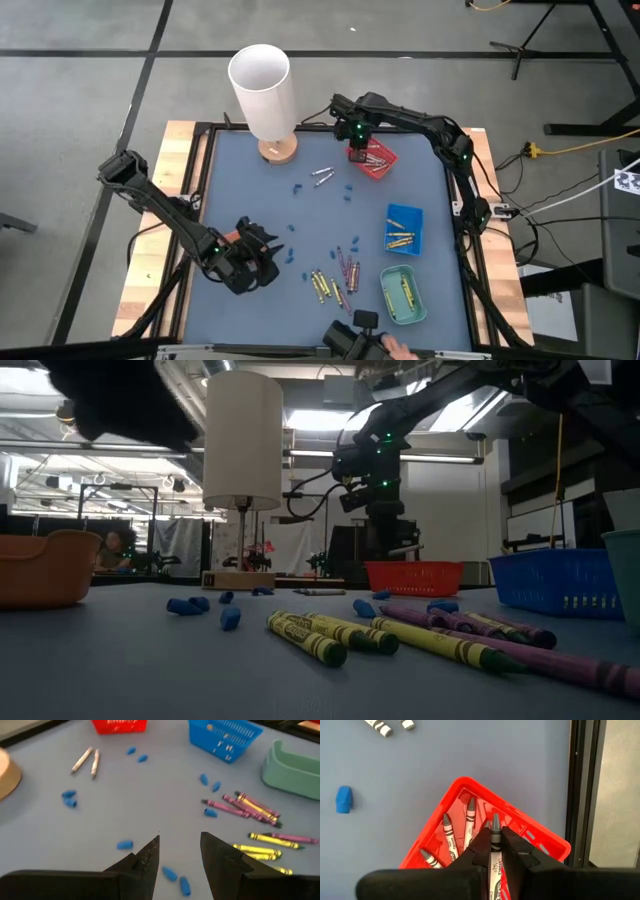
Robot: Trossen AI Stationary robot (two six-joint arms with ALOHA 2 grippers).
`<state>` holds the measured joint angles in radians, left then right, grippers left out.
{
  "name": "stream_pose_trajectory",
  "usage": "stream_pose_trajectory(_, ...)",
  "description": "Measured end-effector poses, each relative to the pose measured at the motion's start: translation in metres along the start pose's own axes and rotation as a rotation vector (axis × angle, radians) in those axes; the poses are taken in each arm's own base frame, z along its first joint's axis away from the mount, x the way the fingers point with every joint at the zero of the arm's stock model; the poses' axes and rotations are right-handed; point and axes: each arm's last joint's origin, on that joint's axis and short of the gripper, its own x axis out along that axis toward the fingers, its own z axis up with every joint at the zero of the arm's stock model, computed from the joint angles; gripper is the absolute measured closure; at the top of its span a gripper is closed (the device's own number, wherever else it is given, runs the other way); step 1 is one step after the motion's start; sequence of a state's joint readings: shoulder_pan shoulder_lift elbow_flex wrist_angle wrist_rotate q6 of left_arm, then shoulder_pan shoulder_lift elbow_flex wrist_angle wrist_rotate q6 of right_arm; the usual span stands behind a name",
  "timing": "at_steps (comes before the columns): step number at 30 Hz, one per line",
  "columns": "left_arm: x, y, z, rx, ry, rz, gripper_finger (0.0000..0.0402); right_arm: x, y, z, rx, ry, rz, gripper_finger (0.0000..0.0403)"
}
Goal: Sort crayons
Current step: Put the grey crayon into the red bin, then put the violet crayon into the orange bin
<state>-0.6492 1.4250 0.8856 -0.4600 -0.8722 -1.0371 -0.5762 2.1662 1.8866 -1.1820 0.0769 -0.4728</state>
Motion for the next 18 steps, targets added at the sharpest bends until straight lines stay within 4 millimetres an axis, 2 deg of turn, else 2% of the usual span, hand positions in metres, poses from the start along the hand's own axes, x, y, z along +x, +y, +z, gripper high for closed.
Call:
stream_pose_trajectory(10,0.01,-0.007,0.017,0.091,-0.071,-0.056,0.0274,0.0,-0.001,0.001,0.001,-0.013,-0.006,0.0289)
stream_pose_trajectory(18,0.028,-0.015,0.034,0.165,-0.06,-0.228,0.0274,0.0,0.002,-0.004,0.071,0.04,0.02,0.0276)
